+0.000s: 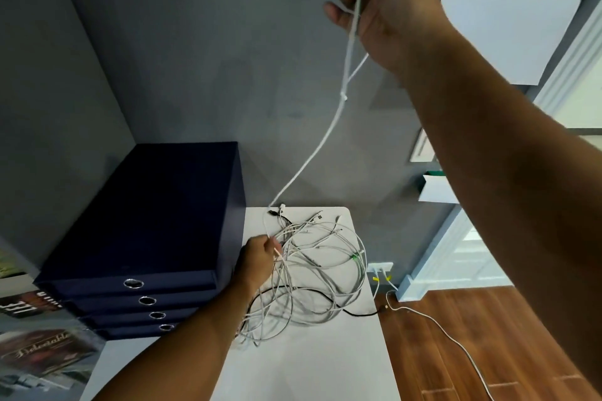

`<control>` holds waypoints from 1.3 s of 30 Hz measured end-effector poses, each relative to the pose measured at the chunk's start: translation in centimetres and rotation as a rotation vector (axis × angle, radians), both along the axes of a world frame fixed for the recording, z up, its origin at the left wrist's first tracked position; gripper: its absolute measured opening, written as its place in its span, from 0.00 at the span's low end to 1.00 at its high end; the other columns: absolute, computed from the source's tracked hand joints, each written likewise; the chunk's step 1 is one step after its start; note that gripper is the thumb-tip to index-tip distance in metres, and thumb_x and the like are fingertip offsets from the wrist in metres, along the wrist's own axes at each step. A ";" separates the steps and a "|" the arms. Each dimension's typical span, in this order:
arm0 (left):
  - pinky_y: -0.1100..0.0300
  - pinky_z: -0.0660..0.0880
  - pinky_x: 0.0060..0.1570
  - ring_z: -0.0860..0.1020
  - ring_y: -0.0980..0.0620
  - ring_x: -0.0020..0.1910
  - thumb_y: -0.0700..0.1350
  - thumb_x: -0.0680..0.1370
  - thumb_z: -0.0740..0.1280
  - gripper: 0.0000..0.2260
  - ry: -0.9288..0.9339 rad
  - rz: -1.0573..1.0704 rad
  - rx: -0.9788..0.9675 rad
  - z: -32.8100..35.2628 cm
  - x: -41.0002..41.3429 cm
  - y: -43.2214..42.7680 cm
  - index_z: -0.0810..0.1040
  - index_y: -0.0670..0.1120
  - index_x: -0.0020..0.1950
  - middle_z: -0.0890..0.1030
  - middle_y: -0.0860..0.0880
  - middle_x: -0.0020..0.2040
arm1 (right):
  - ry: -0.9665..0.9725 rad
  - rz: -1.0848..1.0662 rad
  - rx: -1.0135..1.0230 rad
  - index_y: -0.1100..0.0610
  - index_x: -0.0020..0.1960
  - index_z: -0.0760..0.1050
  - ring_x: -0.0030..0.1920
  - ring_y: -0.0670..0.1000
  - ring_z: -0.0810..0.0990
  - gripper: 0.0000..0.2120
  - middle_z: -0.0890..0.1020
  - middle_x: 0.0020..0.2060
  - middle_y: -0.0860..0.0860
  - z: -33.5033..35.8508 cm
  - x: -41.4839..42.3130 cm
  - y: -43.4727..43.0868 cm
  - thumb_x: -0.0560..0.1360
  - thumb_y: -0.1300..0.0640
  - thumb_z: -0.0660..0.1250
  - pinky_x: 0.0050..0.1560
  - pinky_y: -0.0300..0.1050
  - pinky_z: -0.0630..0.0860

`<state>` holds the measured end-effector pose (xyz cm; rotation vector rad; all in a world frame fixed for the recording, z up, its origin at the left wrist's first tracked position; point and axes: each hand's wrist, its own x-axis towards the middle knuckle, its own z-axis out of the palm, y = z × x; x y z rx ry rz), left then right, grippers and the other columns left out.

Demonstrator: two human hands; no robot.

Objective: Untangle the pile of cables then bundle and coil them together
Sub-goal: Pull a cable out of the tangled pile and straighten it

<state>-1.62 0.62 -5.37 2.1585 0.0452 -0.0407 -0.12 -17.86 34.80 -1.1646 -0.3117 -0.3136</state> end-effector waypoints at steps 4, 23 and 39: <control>0.65 0.73 0.31 0.79 0.58 0.26 0.42 0.85 0.59 0.15 -0.056 0.091 -0.380 4.3 0.4 -1.3 0.78 0.44 0.41 0.82 0.46 0.31 | 0.108 -0.057 -0.101 0.60 0.53 0.75 0.31 0.50 0.75 0.06 0.75 0.33 0.52 -1.8 0.5 -1.8 0.82 0.59 0.61 0.46 0.55 0.82; 0.63 0.77 0.56 0.80 0.59 0.47 0.36 0.80 0.55 0.21 0.265 -0.747 0.145 -0.3 -10.6 -2.5 0.80 0.51 0.63 0.82 0.54 0.56 | 0.408 -0.124 -0.416 0.63 0.48 0.79 0.27 0.49 0.61 0.13 0.64 0.27 0.51 -16.6 -3.2 -8.4 0.80 0.62 0.57 0.32 0.45 0.59; 0.49 0.77 0.51 0.84 0.44 0.54 0.47 0.85 0.58 0.10 0.499 0.012 -1.108 9.8 -3.3 -4.1 0.76 0.45 0.58 0.86 0.45 0.54 | 0.514 0.237 -0.682 0.66 0.40 0.81 0.29 0.54 0.62 0.12 0.64 0.28 0.58 -23.8 -11.2 -11.2 0.78 0.61 0.66 0.32 0.46 0.66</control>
